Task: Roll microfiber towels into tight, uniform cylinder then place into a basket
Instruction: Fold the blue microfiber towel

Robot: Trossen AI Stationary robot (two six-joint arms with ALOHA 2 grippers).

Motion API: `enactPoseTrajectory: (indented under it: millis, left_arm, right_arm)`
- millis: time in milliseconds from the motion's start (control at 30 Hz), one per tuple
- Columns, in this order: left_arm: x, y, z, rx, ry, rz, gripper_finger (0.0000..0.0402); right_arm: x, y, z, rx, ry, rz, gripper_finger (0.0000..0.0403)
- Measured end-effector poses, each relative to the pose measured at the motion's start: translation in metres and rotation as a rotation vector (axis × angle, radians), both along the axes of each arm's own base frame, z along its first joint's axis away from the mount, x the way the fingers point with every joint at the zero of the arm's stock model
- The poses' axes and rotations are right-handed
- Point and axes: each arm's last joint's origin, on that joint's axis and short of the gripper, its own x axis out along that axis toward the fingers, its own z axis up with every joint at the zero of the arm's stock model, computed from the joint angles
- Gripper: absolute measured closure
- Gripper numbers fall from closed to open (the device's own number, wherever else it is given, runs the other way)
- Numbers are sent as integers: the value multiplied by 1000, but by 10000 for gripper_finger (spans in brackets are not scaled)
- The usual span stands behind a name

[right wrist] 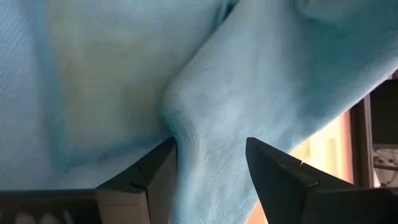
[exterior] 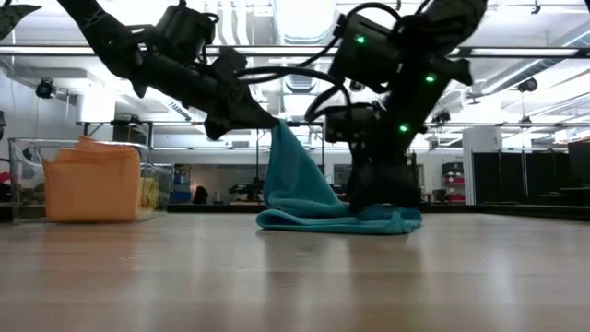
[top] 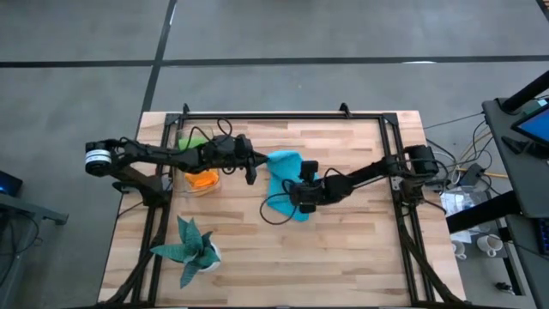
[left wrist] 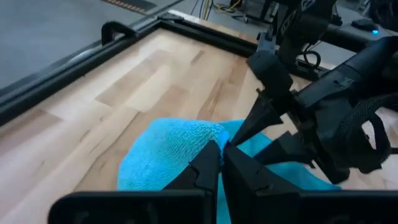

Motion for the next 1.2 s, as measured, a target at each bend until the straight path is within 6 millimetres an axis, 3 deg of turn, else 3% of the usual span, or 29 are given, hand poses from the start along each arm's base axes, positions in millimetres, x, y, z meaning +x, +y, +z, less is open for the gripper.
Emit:
enactPoseTrajectory:
  millis: [167,433,633,767,900,1000,1200]
  left_arm:
    - [0,0,1,15,1,-5,401]
    - [0,0,1,20,2,-6,401]
    - [0,0,1,20,2,-6,401]
    - [0,0,0,20,3,-6,402]
    - [0,0,0,23,3,-7,401]
    - [0,0,-1,53,14,-17,402]
    - [-3,-1,-2,61,19,-20,402]
  right_arm:
    - [10,-7,9,-7,-27,-1,231]
    - [10,-19,8,-6,-27,-39,259]
    - [13,-19,5,140,-64,18,275]
    - [14,-17,5,143,-71,47,286]
    - [16,-18,9,112,-93,50,333]
    - [13,-20,20,72,-127,29,383]
    - [-21,-20,58,38,-264,-47,394]
